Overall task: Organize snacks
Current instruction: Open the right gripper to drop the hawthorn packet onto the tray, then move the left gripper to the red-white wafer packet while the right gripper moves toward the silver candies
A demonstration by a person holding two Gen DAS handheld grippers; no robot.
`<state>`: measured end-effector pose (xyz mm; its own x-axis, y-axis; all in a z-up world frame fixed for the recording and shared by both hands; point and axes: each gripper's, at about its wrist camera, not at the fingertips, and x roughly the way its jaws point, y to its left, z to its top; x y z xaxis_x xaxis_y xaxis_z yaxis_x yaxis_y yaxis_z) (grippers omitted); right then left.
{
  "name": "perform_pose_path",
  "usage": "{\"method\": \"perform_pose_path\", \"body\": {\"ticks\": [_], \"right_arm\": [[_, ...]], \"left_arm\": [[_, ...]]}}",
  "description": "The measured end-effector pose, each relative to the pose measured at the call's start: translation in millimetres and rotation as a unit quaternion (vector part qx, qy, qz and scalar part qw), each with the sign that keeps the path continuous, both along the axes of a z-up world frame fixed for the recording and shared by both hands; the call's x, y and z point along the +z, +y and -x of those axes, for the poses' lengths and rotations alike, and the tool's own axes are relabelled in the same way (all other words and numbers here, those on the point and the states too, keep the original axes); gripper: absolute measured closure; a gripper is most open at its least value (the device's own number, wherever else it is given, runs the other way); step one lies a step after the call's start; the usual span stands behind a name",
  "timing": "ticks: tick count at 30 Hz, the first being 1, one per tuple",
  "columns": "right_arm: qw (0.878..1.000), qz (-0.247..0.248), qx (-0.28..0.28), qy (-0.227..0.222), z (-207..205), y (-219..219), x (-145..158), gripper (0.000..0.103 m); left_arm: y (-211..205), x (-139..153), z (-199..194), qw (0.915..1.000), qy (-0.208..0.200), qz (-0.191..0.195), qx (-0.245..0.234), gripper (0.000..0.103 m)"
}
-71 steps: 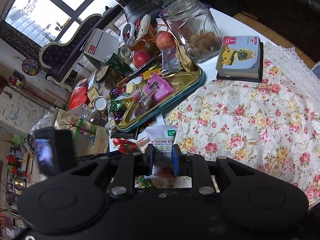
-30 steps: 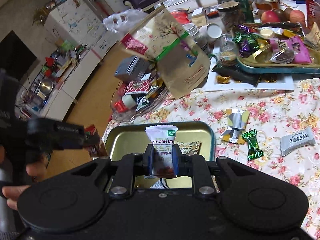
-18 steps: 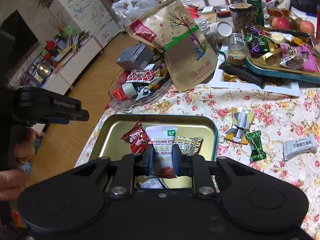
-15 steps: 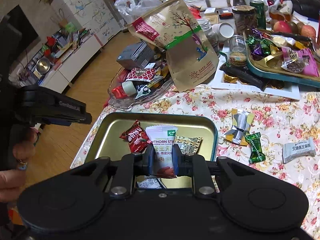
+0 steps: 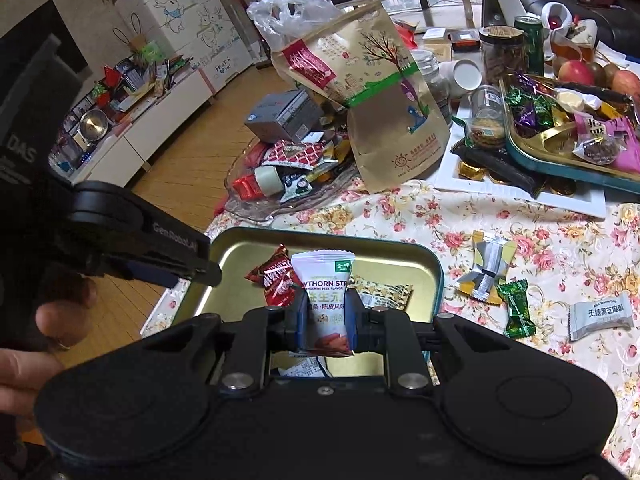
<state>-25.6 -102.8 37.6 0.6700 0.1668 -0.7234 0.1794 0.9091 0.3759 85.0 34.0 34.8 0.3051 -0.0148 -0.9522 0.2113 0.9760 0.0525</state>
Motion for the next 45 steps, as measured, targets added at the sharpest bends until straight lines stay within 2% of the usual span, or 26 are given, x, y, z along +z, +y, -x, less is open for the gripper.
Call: {"method": "perform_pose_path", "body": {"ticks": [5,8,12,20,25,33,36,40,45], "right_arm": [[1.000,-0.010,0.004,-0.014,0,1,2,0.076],[1.000,-0.015,0.008,-0.015,-1,2,3,0.063],[1.000,-0.007,0.009,-0.012,-2,5,3,0.059],[1.000,0.020,-0.008,0.003,-1,5,0,0.053],[0.998,0.053,-0.025,0.030,-3,4,-5,0.053],[0.995,0.072,-0.043,0.054,3,-14,-14,0.053],[0.993,0.080,-0.066,0.050,10,-30,-16,0.053],[0.985,0.089,-0.137,0.049,25,-68,-22,0.053],[0.973,0.088,-0.199,0.076,36,-117,-38,0.054]], "left_arm": [[-1,1,1,1.0000,-0.002,0.001,-0.003,0.053],[-2,1,2,1.0000,-0.003,0.002,-0.007,0.053],[-1,1,2,1.0000,-0.002,0.002,-0.007,0.053],[-2,0,0,1.0000,0.000,-0.001,0.001,0.053],[-6,1,1,1.0000,0.001,0.002,0.001,0.053],[-17,10,4,0.9998,0.001,0.021,-0.003,0.053],[-23,16,7,0.9995,0.000,0.031,-0.003,0.053],[-41,27,15,0.9991,-0.018,0.030,-0.023,0.053],[-62,40,24,0.9975,-0.022,0.047,-0.047,0.053]]}}
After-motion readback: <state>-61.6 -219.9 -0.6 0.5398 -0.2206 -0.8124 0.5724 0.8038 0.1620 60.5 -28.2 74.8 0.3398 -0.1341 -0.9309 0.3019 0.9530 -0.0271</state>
